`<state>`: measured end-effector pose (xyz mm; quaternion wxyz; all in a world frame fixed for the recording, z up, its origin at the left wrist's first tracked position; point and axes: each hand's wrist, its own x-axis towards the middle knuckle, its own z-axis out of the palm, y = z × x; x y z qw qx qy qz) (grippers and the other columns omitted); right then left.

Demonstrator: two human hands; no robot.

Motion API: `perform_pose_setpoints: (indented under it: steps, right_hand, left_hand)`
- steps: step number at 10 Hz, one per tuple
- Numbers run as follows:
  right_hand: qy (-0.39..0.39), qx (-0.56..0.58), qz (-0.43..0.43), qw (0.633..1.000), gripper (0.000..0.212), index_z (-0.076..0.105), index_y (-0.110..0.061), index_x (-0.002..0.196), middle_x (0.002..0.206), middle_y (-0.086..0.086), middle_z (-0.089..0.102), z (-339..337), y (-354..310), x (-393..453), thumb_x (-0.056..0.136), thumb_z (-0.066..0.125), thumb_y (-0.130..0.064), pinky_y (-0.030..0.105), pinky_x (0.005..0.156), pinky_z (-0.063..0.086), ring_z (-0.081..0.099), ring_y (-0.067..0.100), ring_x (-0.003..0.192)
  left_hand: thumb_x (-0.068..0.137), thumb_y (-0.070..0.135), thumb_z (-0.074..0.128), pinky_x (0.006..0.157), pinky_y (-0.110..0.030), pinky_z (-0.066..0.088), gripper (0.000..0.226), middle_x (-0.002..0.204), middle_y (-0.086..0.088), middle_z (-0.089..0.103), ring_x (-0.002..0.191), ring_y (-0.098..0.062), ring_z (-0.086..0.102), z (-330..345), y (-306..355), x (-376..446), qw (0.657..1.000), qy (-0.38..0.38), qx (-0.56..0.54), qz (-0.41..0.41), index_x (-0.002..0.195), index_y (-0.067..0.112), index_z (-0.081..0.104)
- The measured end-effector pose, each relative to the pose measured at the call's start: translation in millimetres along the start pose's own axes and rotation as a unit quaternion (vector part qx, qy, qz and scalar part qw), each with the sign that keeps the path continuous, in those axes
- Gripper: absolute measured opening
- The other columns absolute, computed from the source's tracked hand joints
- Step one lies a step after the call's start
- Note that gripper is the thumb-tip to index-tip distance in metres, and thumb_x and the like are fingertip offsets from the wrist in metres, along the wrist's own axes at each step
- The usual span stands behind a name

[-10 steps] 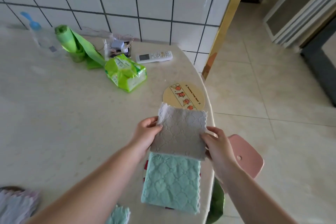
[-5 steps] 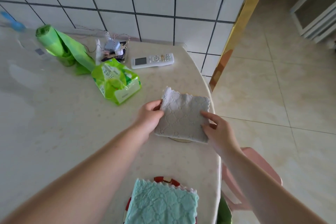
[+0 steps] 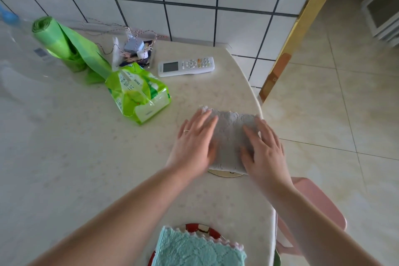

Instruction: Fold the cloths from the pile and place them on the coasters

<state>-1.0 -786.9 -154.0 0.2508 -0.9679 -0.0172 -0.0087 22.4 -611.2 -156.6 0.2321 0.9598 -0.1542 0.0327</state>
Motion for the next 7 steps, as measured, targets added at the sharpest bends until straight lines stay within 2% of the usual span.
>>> perform_pose_setpoints:
  steps: [1,2,3,4,5,6,7]
  right_hand:
    - [-0.072,-0.079,-0.022,0.994,0.062,0.027,-0.021,0.145,0.157,0.002,0.01,6,-2,5,0.091,0.04,-0.049,0.051,0.116,0.002,0.0,0.017,0.145]
    - [-0.09,-0.13,-0.009,0.987,0.078,0.008,-0.027,0.148,0.158,-0.003,-0.002,12,5,5,0.081,0.01,-0.067,0.051,0.114,-0.003,-0.007,0.013,0.144]
    - [-0.096,-0.146,0.009,0.985,0.083,-0.005,-0.029,0.147,0.157,-0.004,-0.008,16,8,5,0.075,-0.002,-0.07,0.049,0.114,-0.006,-0.01,0.013,0.144]
    - [-0.111,-0.151,0.018,0.982,0.084,-0.009,-0.03,0.146,0.157,-0.005,-0.011,15,6,6,0.073,-0.006,-0.07,0.049,0.114,-0.005,-0.01,0.014,0.144]
    - [-0.144,-0.181,0.018,0.973,0.084,-0.013,-0.029,0.146,0.156,-0.005,-0.015,10,3,9,0.073,-0.008,-0.07,0.051,0.114,-0.004,-0.012,0.015,0.144]
    - [-0.174,-0.204,0.03,0.963,0.076,-0.009,-0.026,0.147,0.157,-0.004,-0.014,-4,-4,14,0.086,0.013,-0.066,0.052,0.114,-0.005,-0.012,0.016,0.144]
    - [-0.164,-0.203,0.001,0.965,0.072,-0.001,-0.027,0.147,0.157,-0.002,-0.01,-20,-18,11,0.091,0.029,-0.059,0.052,0.113,-0.008,-0.013,0.016,0.144]
  left_hand:
    - [0.082,0.056,0.019,0.113,-0.05,0.012,0.078,0.155,-0.007,0.018,0.143,-0.023,0.016,8,-1,-3,0.993,-0.087,0.076,-0.007,0.145,0.011,0.024]
    - [0.074,0.067,0.003,0.115,-0.047,-0.003,0.089,0.158,0.0,-0.007,0.144,-0.013,-0.005,15,-12,-9,0.984,-0.129,0.1,-0.065,0.148,0.018,-0.002]
    - [0.073,0.07,0.002,0.115,-0.045,-0.007,0.091,0.157,-0.001,-0.009,0.144,-0.013,-0.009,16,-14,-9,0.983,-0.134,0.094,-0.088,0.147,0.018,-0.009]
    - [0.083,0.068,0.019,0.116,-0.044,-0.007,0.087,0.157,0.0,-0.01,0.144,-0.014,-0.011,11,-11,-6,0.979,-0.15,0.094,-0.099,0.147,0.017,-0.009]
    - [0.088,0.061,0.032,0.116,-0.044,-0.004,0.084,0.157,0.0,-0.01,0.144,-0.014,-0.01,4,-10,0,0.973,-0.175,0.099,-0.113,0.148,0.017,-0.007]
    - [0.089,0.054,0.041,0.116,-0.044,-0.001,0.084,0.158,0.001,-0.008,0.144,-0.014,-0.009,-11,-9,1,0.97,-0.194,0.071,-0.126,0.148,0.016,-0.005]
    - [0.09,0.049,0.046,0.117,-0.041,0.003,0.08,0.158,0.001,-0.004,0.144,-0.013,-0.006,-31,-8,-7,0.98,-0.148,0.012,-0.136,0.148,0.017,0.002]
